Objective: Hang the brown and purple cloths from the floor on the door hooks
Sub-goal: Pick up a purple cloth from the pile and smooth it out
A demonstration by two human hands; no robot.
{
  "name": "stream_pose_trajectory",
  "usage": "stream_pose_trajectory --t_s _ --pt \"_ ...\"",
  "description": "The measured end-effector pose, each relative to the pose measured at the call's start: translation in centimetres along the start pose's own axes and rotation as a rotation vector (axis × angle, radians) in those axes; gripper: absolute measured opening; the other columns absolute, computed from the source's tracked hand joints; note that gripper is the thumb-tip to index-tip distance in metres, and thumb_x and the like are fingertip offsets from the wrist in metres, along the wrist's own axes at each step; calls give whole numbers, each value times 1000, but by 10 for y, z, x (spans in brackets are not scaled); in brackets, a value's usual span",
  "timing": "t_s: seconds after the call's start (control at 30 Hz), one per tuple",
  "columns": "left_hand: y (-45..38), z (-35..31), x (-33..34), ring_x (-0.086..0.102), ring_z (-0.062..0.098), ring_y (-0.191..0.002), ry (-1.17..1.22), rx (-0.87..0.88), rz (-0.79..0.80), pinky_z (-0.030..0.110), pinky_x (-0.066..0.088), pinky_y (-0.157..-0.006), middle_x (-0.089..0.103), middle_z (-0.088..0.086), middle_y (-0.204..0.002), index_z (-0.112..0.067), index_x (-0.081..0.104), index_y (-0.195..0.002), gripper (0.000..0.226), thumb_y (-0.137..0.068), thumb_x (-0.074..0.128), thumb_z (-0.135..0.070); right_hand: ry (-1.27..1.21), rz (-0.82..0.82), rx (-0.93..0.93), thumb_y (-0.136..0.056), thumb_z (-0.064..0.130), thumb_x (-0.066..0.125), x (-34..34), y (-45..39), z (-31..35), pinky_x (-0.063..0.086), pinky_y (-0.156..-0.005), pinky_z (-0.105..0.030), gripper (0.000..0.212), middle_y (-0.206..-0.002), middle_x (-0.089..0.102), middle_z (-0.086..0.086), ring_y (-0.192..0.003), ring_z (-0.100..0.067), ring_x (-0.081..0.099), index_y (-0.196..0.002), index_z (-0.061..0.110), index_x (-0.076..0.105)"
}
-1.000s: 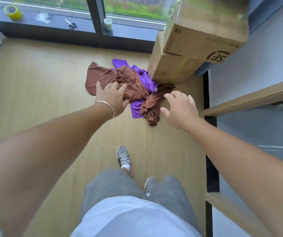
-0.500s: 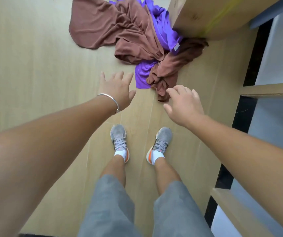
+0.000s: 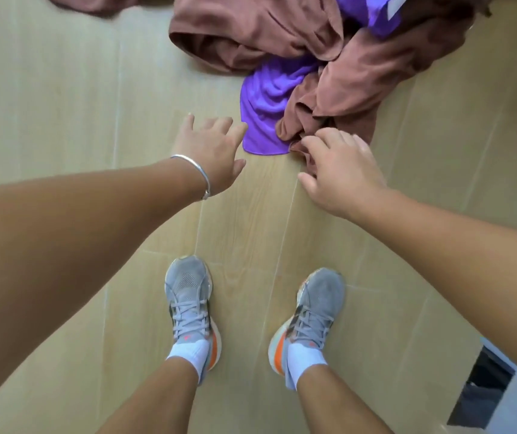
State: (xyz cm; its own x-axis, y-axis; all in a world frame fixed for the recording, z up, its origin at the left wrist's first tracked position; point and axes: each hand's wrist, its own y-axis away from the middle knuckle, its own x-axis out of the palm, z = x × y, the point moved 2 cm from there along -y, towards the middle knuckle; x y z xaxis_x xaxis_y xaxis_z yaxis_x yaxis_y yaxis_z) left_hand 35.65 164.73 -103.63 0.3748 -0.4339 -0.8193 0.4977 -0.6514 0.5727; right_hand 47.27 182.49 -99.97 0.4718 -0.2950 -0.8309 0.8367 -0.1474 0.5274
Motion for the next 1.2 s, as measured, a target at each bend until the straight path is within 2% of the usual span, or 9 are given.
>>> stream_pose_trajectory --t_s 0.2,0.37,0.43,0.53,0.63,0.73,0.9,1.07,1.2 --pt "-66 18 60 29 32 -139 -14 95 -86 51 18 -115 23 13 -156 -13 21 -150 67 -94 49 -37 33 -17 -133 -80 36 64 80 -67 11 24 -111 -34 57 -134 44 -8 -127 -26 38 -128 10 46" --pt "-101 40 74 33 33 -137 47 250 -182 47 20 -114 29 13 -154 -11 31 -149 73 -84 62 -23 146 -70 -166 -82 19 58 111 -105 12 29 -105 -34 48 -132 44 -10 -125 -27 39 -126 7 44" --pt "-108 41 77 37 32 -136 23 348 -198 46 23 -111 37 12 -151 -13 40 -145 73 -78 65 -31 241 -97 -154 -83 15 50 115 -114 12 36 -95 -39 46 -130 44 -11 -120 -30 41 -128 6 42" --pt "-111 37 80 44 32 -127 -20 344 -226 45 23 -110 45 9 -141 -16 49 -136 74 -73 65 -52 338 -149 -86 -85 13 44 113 -121 13 37 -77 -44 39 -120 47 -14 -105 -34 46 -124 9 43" --pt "-109 30 80 48 33 -116 -38 281 -242 47 24 -111 52 9 -126 -17 52 -127 67 -73 65 -54 332 -149 -41 -90 9 38 106 -127 11 36 -76 -45 28 -114 50 -15 -101 -35 50 -116 9 46" --pt "-97 22 82 46 31 -118 -83 219 -158 49 22 -113 55 8 -120 -18 51 -123 63 -75 64 -58 301 -102 -54 -91 10 39 98 -126 4 36 -80 -44 24 -110 59 -15 -99 -34 54 -110 9 53" --pt "-60 3 75 49 25 -115 85 140 -47 53 14 -115 63 0 -108 -22 51 -111 51 -77 62 -59 248 -162 -187 -85 18 47 69 -85 5 24 -65 -39 13 -86 63 -17 -83 -37 55 -85 8 57" --pt "-32 -8 16 55 26 -99 165 85 -183 40 29 -99 68 1 -96 -22 62 -92 22 -92 49 -40 106 -180 -190 -78 17 42 7 -35 12 36 -79 -42 21 -79 58 -18 -83 -37 52 -77 3 57" --pt "-9 6 -57 52 29 -101 142 138 -277 38 31 -94 64 4 -102 -20 62 -116 29 -92 46 -27 50 -263 -190 -78 14 48 -69 -14 18 38 -76 -44 16 -81 61 -19 -83 -37 55 -78 2 58"
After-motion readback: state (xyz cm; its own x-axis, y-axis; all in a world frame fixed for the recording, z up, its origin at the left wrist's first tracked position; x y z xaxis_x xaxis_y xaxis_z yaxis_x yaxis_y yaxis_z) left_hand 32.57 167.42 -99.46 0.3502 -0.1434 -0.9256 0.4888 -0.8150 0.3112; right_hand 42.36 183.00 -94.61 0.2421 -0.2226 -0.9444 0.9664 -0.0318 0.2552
